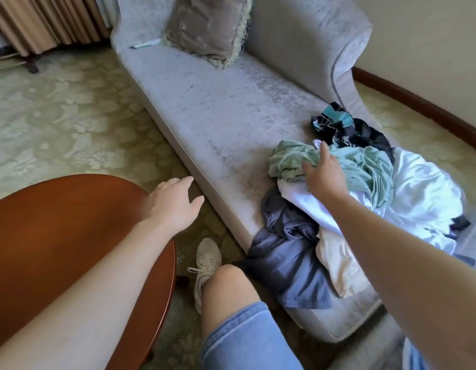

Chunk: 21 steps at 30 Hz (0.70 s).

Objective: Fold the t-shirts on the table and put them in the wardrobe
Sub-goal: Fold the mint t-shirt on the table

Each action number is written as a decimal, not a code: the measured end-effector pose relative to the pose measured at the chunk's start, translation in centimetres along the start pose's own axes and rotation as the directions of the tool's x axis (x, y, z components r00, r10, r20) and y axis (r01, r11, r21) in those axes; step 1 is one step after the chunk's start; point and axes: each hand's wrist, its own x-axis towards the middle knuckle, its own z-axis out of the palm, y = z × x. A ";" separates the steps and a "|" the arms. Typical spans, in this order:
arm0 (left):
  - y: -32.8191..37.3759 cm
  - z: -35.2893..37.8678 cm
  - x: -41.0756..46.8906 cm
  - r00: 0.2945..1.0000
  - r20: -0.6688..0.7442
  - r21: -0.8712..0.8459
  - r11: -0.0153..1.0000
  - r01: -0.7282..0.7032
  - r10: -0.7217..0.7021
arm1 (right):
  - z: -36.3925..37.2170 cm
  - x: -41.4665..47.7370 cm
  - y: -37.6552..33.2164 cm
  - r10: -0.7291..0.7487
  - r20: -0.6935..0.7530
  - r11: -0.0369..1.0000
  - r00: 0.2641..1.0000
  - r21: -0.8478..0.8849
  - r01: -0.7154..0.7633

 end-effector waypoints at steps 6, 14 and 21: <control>-0.4 -1.9 -2.1 1.000 -0.019 -0.013 1.000 0.002 -0.002 | -2.1 -2.4 -1.8 -0.068 -0.074 0.997 0.995 -0.027 0.066; -2.2 -6.8 -7.0 0.992 -0.123 -0.034 0.999 0.023 -0.027 | -6.7 -6.5 -6.7 -0.138 -0.170 0.983 0.976 0.094 0.156; -4.0 -10.9 -11.2 0.980 -0.193 -0.092 0.995 0.036 -0.053 | -10.4 -10.9 -17.3 -0.370 -0.255 0.901 0.893 0.136 0.412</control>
